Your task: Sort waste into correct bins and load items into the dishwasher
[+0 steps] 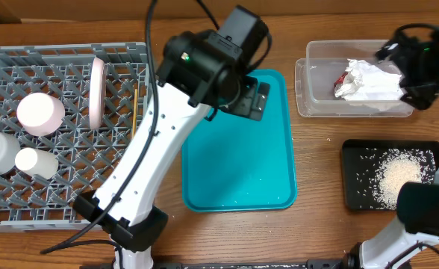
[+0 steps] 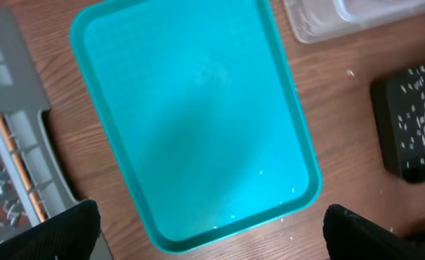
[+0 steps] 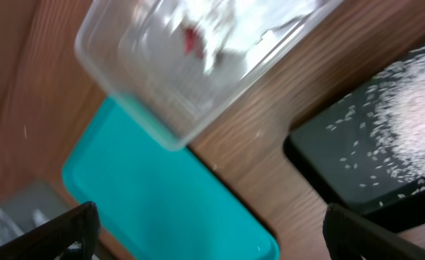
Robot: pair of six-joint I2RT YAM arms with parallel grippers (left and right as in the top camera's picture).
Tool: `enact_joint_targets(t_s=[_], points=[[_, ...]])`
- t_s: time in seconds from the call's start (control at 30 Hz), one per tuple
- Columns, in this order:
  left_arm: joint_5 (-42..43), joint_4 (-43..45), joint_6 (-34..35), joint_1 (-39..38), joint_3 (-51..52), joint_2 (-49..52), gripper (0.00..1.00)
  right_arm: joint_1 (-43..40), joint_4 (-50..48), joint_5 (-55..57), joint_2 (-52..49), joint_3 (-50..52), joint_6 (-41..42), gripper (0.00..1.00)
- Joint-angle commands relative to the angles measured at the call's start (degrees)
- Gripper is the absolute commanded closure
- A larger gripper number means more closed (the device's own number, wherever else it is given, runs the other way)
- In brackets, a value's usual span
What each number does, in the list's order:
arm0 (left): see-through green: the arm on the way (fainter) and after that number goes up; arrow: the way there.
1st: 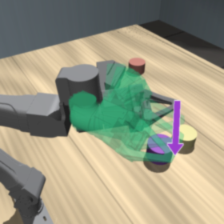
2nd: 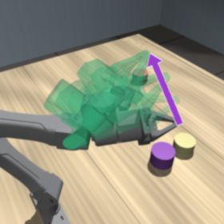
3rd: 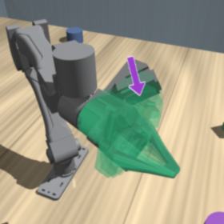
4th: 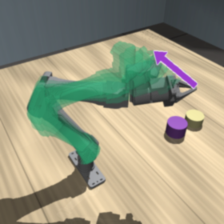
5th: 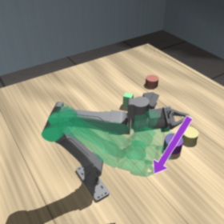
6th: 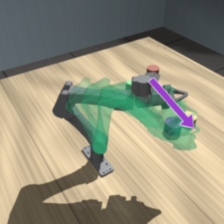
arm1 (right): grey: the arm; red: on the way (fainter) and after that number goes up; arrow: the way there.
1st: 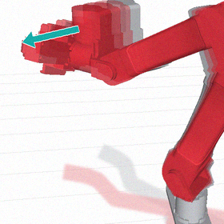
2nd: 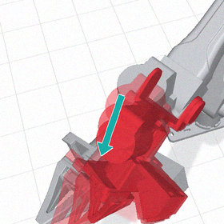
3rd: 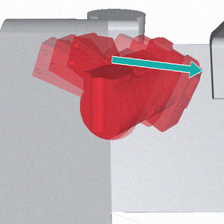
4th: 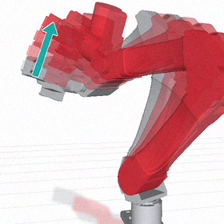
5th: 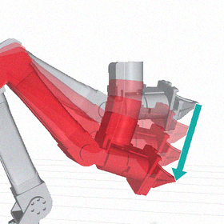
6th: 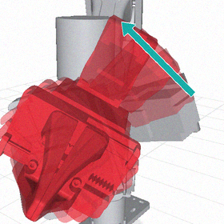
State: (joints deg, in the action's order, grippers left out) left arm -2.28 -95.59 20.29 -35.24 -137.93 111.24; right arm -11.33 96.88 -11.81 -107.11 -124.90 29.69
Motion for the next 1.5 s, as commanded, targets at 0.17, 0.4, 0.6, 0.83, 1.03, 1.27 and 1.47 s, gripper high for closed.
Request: enact_joint_targets(t_s=[0.17, 0.4, 0.6, 0.83, 1.03, 1.27, 1.47], points=[[0.2, -1.2, 4.6, 12.9, 0.3, 0.0, 0.00, 17.5, 0.2, 7.6, 20.8, 13.5, -5.4, 0.00], [3.8, -1.2, 4.6, 15.8, 0.3, 0.0, 0.00, 27.6, -0.5, 13.5, 30.9, 29.0, 2.9, 0.00], [3.8, -1.2, 4.6, 15.7, 0.3, 0.0, 0.00, 35.3, -1.6, 13.4, 36.9, 38.0, 9.8, 0.00], [3.8, -1.2, 4.6, 15.7, 0.3, 0.0, 0.00, 36.3, -3.3, 13.2, 36.7, 38.3, 9.8, 0.00], [3.8, -1.2, 4.6, 15.7, 0.3, 0.0, 0.00, 36.3, -5.3, 13.2, 36.6, 38.3, 9.8, 0.00], [3.8, -1.2, 4.6, 15.7, 0.3, 0.0, 0.00, 36.3, -5.0, 15.9, 36.6, 38.3, 7.6, 0.00], [3.8, -1.2, 4.6, 15.7, 0.3, 0.0, 0.00, 35.7, -11.7, 18.0, 38.2, 42.3, 1.6, 0.00]])
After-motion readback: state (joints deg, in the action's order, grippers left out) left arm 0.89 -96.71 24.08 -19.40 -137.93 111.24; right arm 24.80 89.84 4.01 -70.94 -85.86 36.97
